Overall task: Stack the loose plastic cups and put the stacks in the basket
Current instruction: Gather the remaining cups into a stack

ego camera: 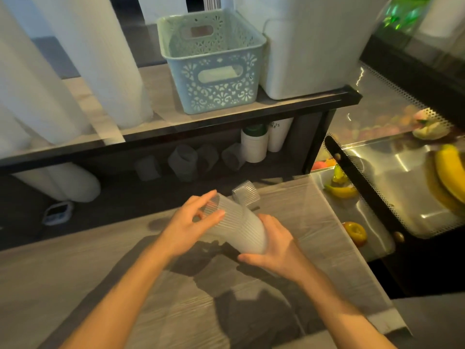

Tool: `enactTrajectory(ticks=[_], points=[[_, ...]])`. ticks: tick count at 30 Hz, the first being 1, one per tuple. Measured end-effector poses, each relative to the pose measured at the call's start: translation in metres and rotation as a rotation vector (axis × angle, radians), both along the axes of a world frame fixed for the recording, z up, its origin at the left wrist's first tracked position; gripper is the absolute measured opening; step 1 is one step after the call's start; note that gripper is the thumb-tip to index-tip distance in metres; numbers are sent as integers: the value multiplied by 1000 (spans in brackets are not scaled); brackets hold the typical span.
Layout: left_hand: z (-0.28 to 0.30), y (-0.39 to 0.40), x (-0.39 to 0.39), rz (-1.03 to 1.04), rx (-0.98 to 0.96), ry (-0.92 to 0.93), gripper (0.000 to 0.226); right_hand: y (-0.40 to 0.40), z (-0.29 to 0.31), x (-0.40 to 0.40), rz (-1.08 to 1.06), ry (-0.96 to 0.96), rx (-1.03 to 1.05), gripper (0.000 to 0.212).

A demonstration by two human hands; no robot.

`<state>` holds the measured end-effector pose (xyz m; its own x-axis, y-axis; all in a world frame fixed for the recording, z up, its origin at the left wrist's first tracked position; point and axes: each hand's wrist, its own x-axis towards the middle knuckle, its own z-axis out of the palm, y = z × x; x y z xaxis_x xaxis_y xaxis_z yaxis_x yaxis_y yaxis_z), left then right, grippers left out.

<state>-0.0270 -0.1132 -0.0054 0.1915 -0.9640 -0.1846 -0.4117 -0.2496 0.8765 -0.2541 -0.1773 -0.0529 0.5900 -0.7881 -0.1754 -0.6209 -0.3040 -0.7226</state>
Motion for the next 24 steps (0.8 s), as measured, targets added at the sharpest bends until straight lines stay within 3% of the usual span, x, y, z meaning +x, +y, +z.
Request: enactTrajectory(ticks=[5, 9, 11, 14, 18, 21, 24], points=[[-10, 10, -24, -120, -17, -82, 86, 12, 5, 1, 59, -7, -19, 93], [-30, 18, -54, -158, 93, -112, 98, 19, -3, -5, 35, -27, -42, 94], [-35, 16, -59, -172, 127, -70, 95, 21, -8, -14, 29, -6, -24, 91], [-32, -1, -66, -62, 23, -14, 85, 20, -10, -26, -23, 26, -23, 87], [-24, -42, -68, 129, -115, -148, 52, 16, -4, -38, -85, 32, -50, 86], [-25, -72, -66, 63, -133, -288, 46, 15, -9, -53, -110, 26, -30, 85], [-31, -90, -70, -112, -1, -429, 56, 16, -12, -67, -138, 37, 6, 87]])
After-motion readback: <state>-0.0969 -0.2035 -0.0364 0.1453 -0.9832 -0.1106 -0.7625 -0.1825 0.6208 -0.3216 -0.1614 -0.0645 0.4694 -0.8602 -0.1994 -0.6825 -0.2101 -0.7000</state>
